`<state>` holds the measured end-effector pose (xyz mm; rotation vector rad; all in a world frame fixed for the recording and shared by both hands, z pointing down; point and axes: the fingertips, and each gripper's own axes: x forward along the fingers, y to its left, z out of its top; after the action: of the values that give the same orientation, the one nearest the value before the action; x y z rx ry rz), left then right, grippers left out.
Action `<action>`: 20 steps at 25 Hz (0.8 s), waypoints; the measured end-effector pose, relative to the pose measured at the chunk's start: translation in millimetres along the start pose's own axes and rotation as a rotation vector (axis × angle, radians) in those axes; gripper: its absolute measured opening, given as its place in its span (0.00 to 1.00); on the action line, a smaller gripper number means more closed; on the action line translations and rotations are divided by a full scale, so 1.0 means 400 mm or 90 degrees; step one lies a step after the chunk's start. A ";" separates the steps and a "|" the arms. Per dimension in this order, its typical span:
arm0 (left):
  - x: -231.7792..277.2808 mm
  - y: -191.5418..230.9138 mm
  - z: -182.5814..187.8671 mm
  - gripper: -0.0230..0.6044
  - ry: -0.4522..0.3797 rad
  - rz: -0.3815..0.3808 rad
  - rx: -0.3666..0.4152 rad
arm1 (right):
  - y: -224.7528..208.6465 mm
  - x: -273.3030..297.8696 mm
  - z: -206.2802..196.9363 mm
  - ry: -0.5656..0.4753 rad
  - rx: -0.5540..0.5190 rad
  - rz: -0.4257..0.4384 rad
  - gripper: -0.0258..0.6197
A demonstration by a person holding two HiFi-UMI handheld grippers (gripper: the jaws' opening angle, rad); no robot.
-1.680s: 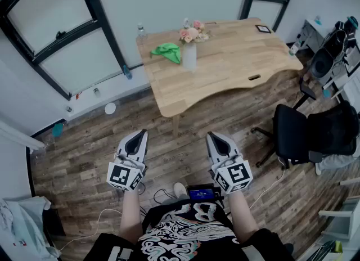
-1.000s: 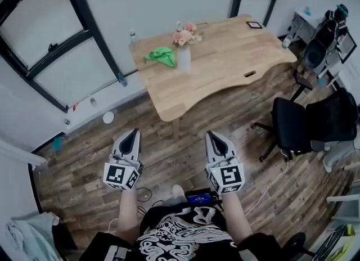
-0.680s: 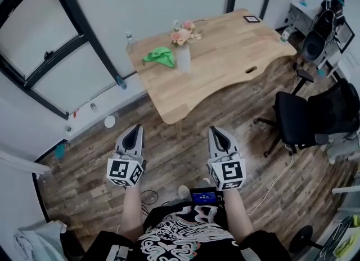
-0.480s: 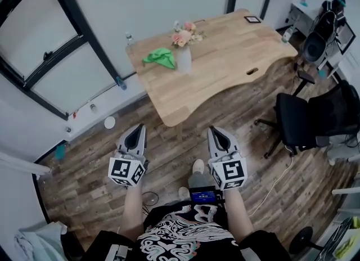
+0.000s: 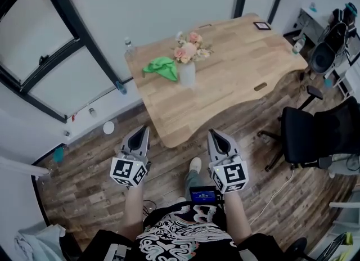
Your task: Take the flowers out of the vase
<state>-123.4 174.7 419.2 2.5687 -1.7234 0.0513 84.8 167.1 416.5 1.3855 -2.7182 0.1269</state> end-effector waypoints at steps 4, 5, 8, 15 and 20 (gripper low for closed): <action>0.148 0.055 0.018 0.04 0.002 0.004 0.015 | -0.075 0.130 0.017 0.005 0.004 0.009 0.05; 0.182 0.064 0.024 0.04 0.001 0.003 0.016 | -0.093 0.158 0.022 0.005 0.005 0.012 0.05; 0.278 0.090 0.033 0.04 -0.001 -0.001 0.020 | -0.149 0.234 0.038 0.000 0.009 0.016 0.05; 0.454 0.120 0.033 0.04 0.009 -0.022 0.018 | -0.279 0.344 0.070 -0.024 0.075 0.021 0.05; 0.522 0.140 0.030 0.04 0.015 -0.023 0.019 | -0.354 0.401 0.060 -0.019 0.081 -0.002 0.05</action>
<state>-95.9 -40.2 419.7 2.6089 -1.6808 0.1057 104.4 -47.2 416.2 1.4350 -2.7767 0.2863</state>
